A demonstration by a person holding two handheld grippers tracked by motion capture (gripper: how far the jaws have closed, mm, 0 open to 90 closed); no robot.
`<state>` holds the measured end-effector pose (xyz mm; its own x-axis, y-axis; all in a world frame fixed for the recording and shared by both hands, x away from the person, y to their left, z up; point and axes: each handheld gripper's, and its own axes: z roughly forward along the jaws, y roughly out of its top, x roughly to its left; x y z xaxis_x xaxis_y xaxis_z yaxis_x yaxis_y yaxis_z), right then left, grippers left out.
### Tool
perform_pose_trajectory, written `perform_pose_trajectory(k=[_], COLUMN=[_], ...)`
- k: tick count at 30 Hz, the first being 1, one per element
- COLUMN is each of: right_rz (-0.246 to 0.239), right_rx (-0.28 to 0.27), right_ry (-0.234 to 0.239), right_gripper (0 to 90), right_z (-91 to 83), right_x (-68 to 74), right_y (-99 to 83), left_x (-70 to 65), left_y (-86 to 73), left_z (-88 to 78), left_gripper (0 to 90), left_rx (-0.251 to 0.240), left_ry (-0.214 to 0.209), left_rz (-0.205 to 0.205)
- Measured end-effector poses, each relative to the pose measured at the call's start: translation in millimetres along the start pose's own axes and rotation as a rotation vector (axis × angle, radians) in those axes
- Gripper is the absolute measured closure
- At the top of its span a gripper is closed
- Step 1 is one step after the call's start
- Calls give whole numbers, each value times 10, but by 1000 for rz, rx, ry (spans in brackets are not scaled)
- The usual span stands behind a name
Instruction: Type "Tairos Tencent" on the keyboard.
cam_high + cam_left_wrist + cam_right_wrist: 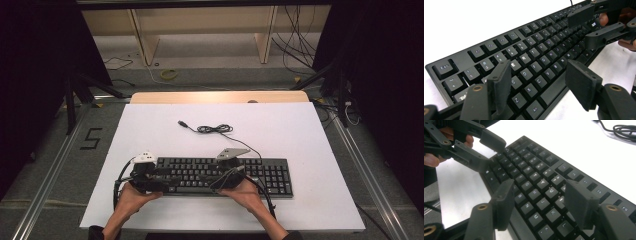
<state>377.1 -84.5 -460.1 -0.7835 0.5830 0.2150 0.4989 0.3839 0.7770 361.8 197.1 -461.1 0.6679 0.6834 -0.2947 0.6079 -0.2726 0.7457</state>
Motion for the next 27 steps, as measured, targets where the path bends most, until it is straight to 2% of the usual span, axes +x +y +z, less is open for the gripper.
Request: perform_pose_trajectory(k=[8,14,19,27], right_rz=[0,0,7,8], right_rx=[1,-8,-20,-26], right_ry=[4,1,5,9], right_gripper=[384,369,362,362], right_z=[0,-5,-21,-29], right_x=[12,17,20,25], right_y=[-2,-2,3,4], left_x=[5,-12,-24,-47], left_y=[7,19,31,43], left_z=[20,45,72,157], left_gripper=[444,498,568,687], left_rx=[27,54,72,128], left_ry=[14,20,6,-6], left_rz=[9,39,56,88])
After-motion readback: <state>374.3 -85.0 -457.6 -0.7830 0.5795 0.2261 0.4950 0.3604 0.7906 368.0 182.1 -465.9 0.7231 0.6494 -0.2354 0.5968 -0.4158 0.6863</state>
